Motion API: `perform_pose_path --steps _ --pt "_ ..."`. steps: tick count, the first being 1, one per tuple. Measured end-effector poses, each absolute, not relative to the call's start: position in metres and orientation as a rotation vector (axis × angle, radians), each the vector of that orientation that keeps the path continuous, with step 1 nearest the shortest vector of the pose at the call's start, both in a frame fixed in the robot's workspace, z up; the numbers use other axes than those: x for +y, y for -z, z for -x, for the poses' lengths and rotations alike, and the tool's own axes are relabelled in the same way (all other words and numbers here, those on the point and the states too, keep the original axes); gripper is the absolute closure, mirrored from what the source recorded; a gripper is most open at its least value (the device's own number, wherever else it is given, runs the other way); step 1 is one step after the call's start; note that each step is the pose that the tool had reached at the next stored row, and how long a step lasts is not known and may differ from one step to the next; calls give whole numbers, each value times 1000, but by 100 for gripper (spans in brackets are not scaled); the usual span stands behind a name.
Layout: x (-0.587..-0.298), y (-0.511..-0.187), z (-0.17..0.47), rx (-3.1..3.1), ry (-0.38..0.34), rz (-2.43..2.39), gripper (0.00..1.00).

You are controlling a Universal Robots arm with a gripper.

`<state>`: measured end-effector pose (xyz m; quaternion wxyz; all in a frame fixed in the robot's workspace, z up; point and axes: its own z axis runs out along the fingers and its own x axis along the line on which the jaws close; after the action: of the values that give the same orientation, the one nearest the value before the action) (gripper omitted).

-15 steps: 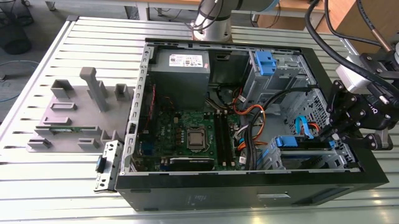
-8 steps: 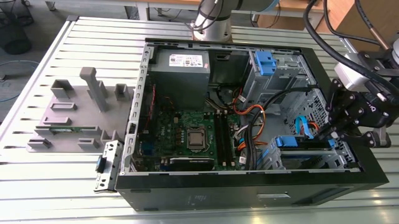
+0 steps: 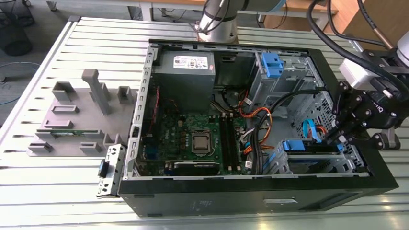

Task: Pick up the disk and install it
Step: 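Insert the second disk wire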

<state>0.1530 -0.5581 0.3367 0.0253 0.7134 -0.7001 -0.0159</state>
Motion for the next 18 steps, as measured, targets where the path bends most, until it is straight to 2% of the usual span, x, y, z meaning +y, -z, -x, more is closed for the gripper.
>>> perform_pose_path --steps 18 --pt "-554 -337 -143 -2179 -21 -2218 84"
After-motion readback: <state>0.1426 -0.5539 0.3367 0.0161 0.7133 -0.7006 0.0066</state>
